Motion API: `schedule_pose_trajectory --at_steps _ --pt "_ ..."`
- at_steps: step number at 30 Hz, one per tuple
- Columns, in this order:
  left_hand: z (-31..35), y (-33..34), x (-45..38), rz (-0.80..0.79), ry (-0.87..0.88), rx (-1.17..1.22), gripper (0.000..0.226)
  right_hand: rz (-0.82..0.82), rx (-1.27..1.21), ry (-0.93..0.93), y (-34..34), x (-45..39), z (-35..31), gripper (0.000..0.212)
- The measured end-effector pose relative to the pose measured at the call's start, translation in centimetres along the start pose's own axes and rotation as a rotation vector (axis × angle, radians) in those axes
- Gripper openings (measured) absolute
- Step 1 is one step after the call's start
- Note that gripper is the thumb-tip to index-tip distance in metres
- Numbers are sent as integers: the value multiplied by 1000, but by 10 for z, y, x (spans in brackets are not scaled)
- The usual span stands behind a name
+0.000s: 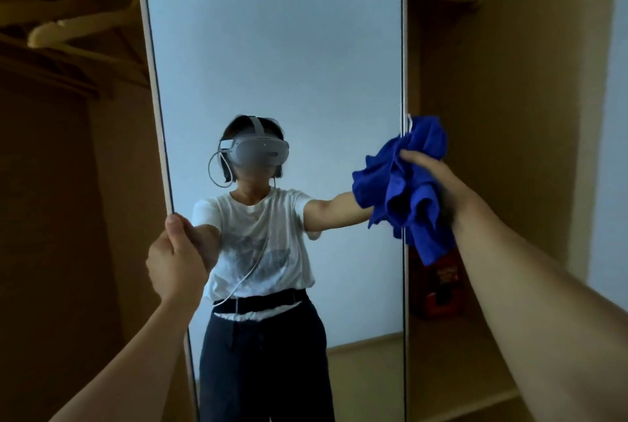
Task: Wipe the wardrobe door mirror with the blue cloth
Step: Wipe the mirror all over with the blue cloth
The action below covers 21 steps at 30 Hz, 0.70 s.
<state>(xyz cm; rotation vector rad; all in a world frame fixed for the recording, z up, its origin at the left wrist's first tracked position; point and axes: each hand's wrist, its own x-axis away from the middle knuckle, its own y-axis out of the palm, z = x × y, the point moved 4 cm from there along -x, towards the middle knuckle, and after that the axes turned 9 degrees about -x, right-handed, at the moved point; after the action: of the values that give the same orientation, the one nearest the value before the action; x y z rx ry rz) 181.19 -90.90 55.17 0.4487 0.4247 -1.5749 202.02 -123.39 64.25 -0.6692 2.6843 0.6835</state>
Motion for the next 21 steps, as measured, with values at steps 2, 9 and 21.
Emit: schedule_pose_trajectory --at_steps 2,9,21 --pt "0 0 1 -2 -22 8 55 29 -21 67 -4 5 15 42" --pt "4 -1 1 -3 3 -13 62 61 -21 -2 4 -7 -6 35" --pt "28 -2 -21 -91 -37 105 36 57 -22 -70 27 -33 -56 44"
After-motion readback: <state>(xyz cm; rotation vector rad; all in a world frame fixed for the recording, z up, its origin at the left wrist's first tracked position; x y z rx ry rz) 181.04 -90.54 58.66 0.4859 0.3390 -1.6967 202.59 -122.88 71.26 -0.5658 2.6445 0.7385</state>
